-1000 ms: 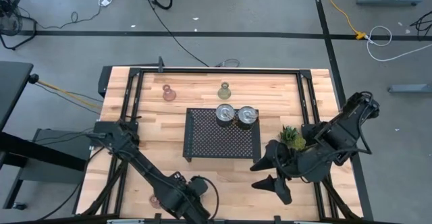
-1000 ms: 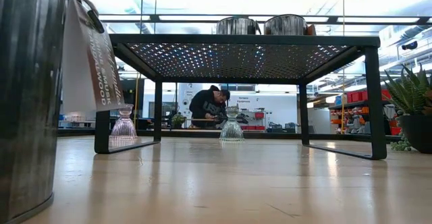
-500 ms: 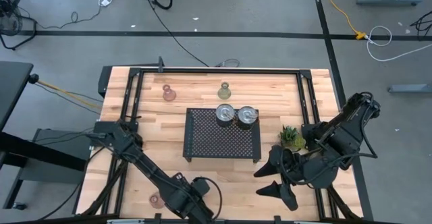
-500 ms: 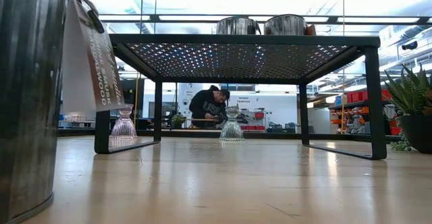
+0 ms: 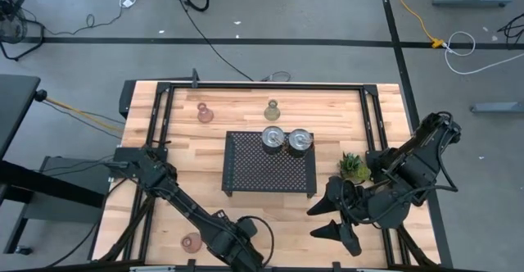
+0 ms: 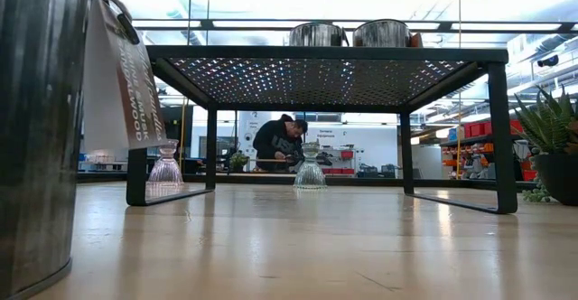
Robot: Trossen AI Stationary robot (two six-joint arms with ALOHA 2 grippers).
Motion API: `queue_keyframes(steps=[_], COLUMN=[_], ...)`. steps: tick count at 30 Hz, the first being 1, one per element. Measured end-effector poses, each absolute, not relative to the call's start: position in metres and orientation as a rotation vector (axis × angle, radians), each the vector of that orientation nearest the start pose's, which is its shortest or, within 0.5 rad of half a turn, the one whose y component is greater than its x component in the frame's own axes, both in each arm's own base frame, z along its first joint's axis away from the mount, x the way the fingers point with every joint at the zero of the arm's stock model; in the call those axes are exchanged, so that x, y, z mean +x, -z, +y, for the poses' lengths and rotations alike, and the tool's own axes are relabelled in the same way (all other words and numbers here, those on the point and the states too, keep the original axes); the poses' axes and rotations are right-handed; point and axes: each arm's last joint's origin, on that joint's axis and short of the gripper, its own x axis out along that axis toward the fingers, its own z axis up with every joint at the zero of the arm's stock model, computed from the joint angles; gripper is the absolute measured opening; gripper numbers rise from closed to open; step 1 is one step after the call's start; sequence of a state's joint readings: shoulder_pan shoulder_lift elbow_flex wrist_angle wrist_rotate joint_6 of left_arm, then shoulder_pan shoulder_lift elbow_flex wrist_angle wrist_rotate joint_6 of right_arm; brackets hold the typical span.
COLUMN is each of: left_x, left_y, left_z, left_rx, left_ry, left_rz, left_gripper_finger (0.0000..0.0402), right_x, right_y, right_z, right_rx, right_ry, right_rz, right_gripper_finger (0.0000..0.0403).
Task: Pick & Place candle stick holders
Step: Put the brown scented candle on the shelf aligned with the other scented candles
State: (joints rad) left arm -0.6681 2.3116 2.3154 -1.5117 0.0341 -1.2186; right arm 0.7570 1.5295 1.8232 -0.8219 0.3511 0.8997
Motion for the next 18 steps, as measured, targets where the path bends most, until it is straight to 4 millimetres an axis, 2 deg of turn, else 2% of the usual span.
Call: queue_keyframes(steps=[9,18], left_x=[0.362,0.363], left_y=[-0.246,-0.242], left_z=[-0.28,-0.28], left_rx=[-0.491,-0.476], left_ry=[-0.382,-0.377], left_rz=[1.536,1.542], left_gripper_finger=[0.039,0.039], right_x=[0.226,0.223], right_y=[-0.448,-0.448], right_z=[0.21,0.213], right_rx=[0.579,0.572], right_ry=[-0.169,-0.173], right_rz=[0.583,0.578], right_gripper_finger=[0.0274,0.0274])
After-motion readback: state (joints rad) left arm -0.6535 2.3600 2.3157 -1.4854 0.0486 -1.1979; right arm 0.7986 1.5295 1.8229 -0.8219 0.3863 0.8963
